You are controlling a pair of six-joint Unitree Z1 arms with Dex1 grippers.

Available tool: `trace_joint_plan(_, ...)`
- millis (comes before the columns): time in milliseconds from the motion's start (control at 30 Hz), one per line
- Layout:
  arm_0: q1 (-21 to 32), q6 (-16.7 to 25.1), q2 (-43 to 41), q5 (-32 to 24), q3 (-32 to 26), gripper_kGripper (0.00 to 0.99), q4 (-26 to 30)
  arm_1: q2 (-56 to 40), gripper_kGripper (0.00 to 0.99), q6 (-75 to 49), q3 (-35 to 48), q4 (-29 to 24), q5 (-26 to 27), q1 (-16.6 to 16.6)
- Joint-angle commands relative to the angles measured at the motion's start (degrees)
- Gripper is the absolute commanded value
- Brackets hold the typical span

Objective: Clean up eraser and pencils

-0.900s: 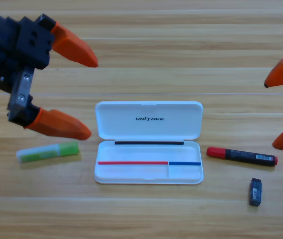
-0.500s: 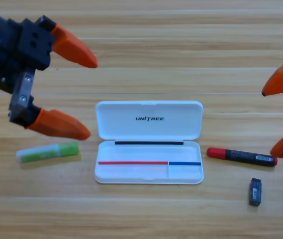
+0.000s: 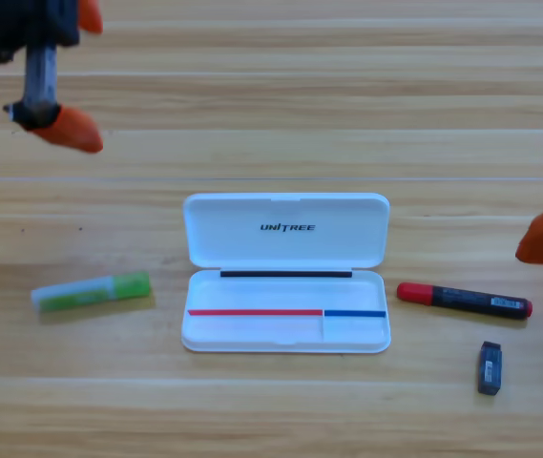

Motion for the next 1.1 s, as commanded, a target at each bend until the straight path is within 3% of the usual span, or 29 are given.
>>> trace_joint_plan(33, 8.2, 2.0, 7.4, 0.0, 3.2, 0.974, 0.5, 6.6, 0.977, 7.1, 2.5, 2.0, 1.6, 1.7)
trace_joint_plan(133, 10.9, 2.2, 10.3, -2.5, 5.5, 0.973, 0.5, 10.8, 0.982, 12.6, 4.3, 1.9, 2.8, 2.1)
trace_joint_plan(267, 13.2, 2.9, 13.6, -5.8, 9.2, 0.96, -0.3, 16.7, 0.989, 23.7, 4.7, 1.2, -0.4, 2.1)
trace_joint_plan(500, 13.8, 3.9, 17.3, -9.2, 19.4, 0.962, -9.6, 24.2, 0.985, 32.7, 8.2, -5.6, -7.4, 2.1)
trace_joint_plan(1100, 13.9, 3.2, 22.3, -10.5, 24.1, 0.963, -19.1, 33.7, 0.861, 46.6, 8.9, -8.8, -4.7, 0.7)
